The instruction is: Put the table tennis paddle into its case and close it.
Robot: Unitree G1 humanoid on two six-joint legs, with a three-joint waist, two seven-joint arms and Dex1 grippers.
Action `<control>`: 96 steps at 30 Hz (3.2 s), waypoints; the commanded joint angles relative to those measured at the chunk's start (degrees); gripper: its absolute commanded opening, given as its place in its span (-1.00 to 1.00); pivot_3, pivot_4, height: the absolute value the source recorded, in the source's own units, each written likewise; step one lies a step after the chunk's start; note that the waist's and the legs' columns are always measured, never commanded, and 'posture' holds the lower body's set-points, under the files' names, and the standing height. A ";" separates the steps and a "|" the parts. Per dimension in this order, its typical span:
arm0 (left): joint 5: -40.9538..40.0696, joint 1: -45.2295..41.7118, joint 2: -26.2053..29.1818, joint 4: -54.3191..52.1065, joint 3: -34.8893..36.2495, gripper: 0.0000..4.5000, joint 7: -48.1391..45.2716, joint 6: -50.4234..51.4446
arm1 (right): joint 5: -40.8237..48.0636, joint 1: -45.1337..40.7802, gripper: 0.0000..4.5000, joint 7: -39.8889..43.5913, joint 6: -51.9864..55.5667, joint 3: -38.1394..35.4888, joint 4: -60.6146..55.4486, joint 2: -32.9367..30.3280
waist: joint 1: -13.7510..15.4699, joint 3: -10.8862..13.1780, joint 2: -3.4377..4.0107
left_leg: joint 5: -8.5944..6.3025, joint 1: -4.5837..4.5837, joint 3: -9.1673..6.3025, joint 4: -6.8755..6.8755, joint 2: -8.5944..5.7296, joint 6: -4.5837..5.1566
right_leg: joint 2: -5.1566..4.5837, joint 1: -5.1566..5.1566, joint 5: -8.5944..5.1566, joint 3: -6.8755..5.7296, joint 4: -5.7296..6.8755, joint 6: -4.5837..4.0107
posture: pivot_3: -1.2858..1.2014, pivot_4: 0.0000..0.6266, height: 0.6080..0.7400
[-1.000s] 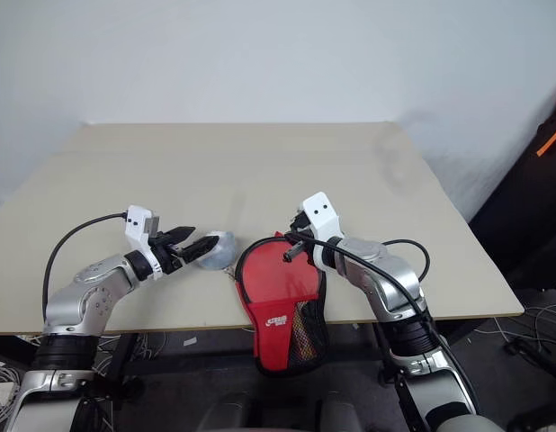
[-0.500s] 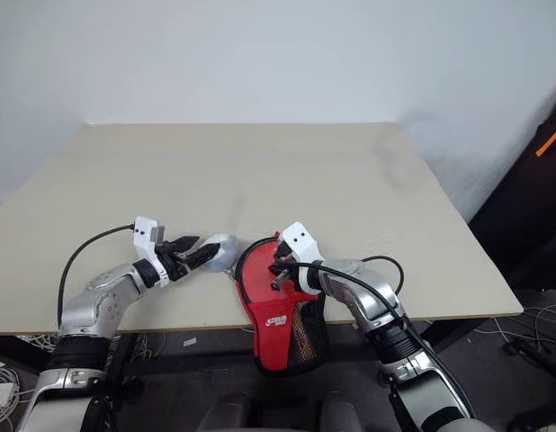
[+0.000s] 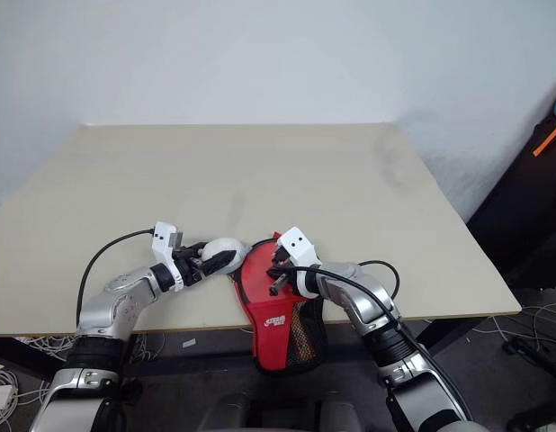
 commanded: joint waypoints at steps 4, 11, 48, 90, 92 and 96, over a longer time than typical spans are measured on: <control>0.20 0.04 -0.31 -1.67 0.39 1.00 -0.04 0.81 | -1.95 1.23 -0.99 0.55 -3.83 0.41 3.08 0.76 | -0.03 -0.03 -0.01 | 0.00 0.03 0.00 0.00 0.00 0.00 | 0.00 0.02 0.00 0.00 0.00 0.00 | 0.03 -1.00 1.00; -0.27 -0.33 -0.47 -1.76 1.03 0.46 -0.47 1.03 | -2.72 1.61 -1.00 0.95 -6.53 -0.18 5.43 1.32 | -0.45 -0.08 -0.02 | 0.00 0.04 -0.02 0.00 0.00 0.00 | 0.00 0.03 0.00 -0.01 0.01 0.00 | 0.03 -1.00 1.00; 4.57 -17.23 -1.63 16.57 3.22 -0.61 3.44 -7.97 | -6.53 2.70 -1.00 5.64 -17.78 -0.27 16.11 4.81 | -0.85 -0.28 -0.28 | 0.01 0.12 -0.05 0.02 0.10 -0.04 | 0.15 0.09 0.01 -0.01 0.03 0.00 | 0.03 -1.00 1.00; 21.50 -27.97 -8.49 36.11 -11.03 -0.20 -26.64 -21.85 | -8.19 2.17 -1.00 6.00 -17.57 -1.16 15.26 4.90 | -0.82 -0.40 -0.37 | 0.02 0.06 -0.11 0.07 0.11 -0.02 | 0.19 0.11 0.01 0.01 0.02 0.01 | 0.03 -1.00 1.00; 21.09 -28.29 -7.89 35.62 -10.40 0.11 -26.19 -20.51 | -8.24 2.21 -1.00 6.12 -17.47 -1.04 15.14 4.77 | -0.83 -0.41 -0.36 | 0.02 0.06 -0.11 0.07 0.11 -0.02 | 0.19 0.12 0.00 0.01 0.02 0.02 | 0.03 -1.00 1.00; 19.82 -28.00 -5.65 32.46 -9.77 0.77 -27.92 -17.48 | -8.19 2.56 -1.00 6.77 -16.64 -0.58 13.65 4.00 | -0.84 -0.41 -0.36 | 0.02 0.06 -0.12 0.07 0.11 -0.01 | 0.20 0.10 0.00 0.01 0.03 0.03 | 0.03 -1.00 1.00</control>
